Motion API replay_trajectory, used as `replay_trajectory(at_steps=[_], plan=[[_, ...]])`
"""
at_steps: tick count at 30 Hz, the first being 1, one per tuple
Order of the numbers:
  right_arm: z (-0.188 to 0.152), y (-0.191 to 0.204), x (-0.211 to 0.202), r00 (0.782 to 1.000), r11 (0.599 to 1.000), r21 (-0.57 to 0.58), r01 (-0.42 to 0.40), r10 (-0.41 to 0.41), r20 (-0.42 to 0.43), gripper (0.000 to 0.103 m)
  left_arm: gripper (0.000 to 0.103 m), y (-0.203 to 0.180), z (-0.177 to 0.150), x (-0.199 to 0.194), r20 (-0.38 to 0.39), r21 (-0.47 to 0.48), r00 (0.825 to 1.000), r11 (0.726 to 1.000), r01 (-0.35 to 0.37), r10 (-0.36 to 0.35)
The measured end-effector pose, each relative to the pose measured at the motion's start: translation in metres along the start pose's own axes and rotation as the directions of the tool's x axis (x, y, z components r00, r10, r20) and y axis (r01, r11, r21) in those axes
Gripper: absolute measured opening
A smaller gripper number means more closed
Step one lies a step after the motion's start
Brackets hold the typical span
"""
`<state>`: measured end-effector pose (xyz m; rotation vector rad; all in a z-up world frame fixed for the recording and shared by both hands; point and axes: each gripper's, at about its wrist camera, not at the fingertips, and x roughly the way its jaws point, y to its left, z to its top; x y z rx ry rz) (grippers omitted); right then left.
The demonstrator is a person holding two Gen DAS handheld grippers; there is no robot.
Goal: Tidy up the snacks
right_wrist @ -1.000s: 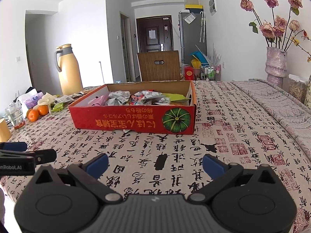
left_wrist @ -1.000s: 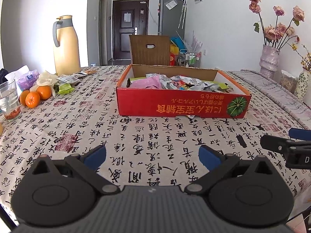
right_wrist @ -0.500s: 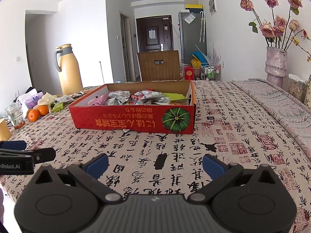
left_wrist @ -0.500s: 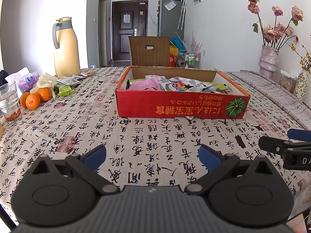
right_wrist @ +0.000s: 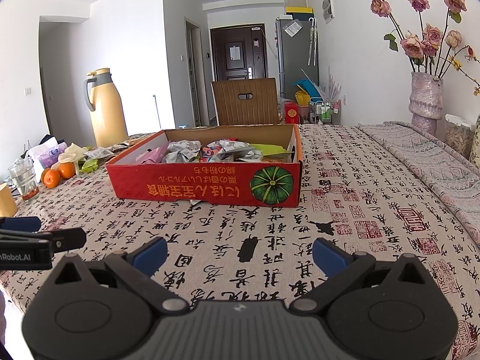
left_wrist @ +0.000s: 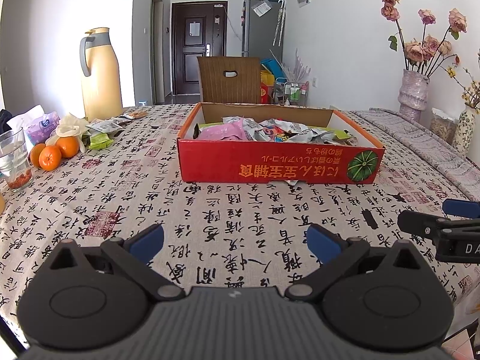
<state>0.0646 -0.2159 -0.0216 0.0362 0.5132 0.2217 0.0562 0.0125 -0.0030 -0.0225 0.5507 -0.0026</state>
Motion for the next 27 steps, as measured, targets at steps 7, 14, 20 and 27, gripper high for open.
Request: replay_trajectory(at_steps=[7, 14, 20, 27], plan=[[0.0, 0.0, 0.0, 1.0, 1.0, 0.0, 0.0, 0.0, -0.001, 0.103, 0.103, -0.0005, -0.0006, -0.0002, 0.0, 0.002, 1.0, 1.0, 0.001, -0.001], [-0.0008, 0.0002, -0.0004, 1.0, 1.0, 0.0, 0.0, 0.0, -0.001, 0.103, 0.103, -0.001, -0.0003, 0.0, 0.0, 0.002, 1.0, 1.0, 0.0, 0.0], [-0.0007, 0.0002, -0.0004, 1.0, 1.0, 0.0, 0.0, 0.0, -0.001, 0.103, 0.103, -0.0015, -0.0004, 0.0008, 0.001, 0.005, 1.0, 1.0, 0.001, -0.001], [-0.001, 0.0004, -0.0007, 1.0, 1.0, 0.0, 0.0, 0.0, -0.003, 0.103, 0.103, -0.0021, 0.0001, 0.0008, 0.015, 0.009, 1.0, 1.0, 0.005, -0.005]])
